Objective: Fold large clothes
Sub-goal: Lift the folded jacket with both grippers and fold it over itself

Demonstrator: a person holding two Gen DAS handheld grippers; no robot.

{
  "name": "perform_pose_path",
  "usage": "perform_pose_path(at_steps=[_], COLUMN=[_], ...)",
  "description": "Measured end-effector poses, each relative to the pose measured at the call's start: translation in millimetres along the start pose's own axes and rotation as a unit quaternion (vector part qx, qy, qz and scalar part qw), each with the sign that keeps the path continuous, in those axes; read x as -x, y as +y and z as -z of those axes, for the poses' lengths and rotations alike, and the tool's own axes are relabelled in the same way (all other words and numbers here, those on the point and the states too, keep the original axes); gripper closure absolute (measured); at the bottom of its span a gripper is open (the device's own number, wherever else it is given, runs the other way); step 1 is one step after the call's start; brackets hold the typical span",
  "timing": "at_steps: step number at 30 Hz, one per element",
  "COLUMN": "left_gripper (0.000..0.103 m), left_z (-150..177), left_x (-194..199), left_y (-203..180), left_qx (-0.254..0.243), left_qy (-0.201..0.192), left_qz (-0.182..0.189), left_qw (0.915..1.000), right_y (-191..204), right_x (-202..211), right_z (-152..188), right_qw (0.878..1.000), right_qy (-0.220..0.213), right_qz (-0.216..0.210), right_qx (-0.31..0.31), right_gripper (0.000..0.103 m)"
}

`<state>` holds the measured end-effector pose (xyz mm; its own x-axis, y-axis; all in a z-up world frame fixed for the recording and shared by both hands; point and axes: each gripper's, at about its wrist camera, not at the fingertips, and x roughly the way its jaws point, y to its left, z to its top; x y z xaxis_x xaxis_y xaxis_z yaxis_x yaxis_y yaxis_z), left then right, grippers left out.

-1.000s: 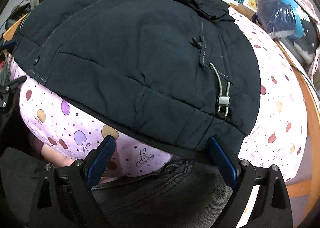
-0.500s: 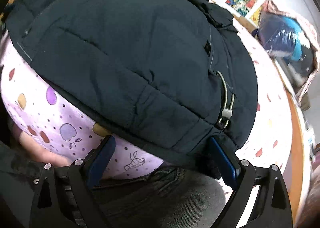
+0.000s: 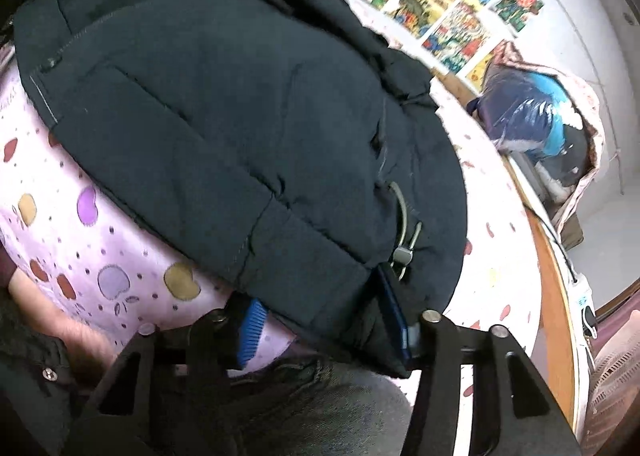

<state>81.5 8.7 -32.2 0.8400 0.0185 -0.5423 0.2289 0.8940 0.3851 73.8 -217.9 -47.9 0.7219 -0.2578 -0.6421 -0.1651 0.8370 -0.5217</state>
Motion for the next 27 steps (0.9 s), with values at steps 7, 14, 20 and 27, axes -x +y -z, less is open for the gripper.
perform_pose_path(at_steps=[7, 14, 20, 27], left_gripper=[0.089, 0.093, 0.096, 0.097], left_z=[-17.3, -39.1, -47.5, -52.8], left_x=[15.5, 34.0, 54.9, 93.6], left_y=[7.2, 18.7, 34.2, 56.5], left_qx=[0.004, 0.019, 0.047, 0.08], left_qy=[-0.033, -0.077, -0.126, -0.176], left_qz=[0.002, 0.0, -0.024, -0.041], left_qw=[0.9994, 0.9968, 0.9906, 0.9803], right_y=[-21.8, -43.9, -58.5, -72.3], right_x=[9.1, 20.2, 36.6, 74.0], right_z=[-10.8, -24.8, -31.5, -30.4], right_qw=[0.998, 0.992, 0.983, 0.961], right_qy=[-0.04, -0.075, -0.122, -0.208], right_qz=[-0.005, -0.011, -0.013, -0.004], right_qx=[-0.047, -0.096, -0.139, -0.182], right_gripper=[0.071, 0.083, 0.093, 0.096])
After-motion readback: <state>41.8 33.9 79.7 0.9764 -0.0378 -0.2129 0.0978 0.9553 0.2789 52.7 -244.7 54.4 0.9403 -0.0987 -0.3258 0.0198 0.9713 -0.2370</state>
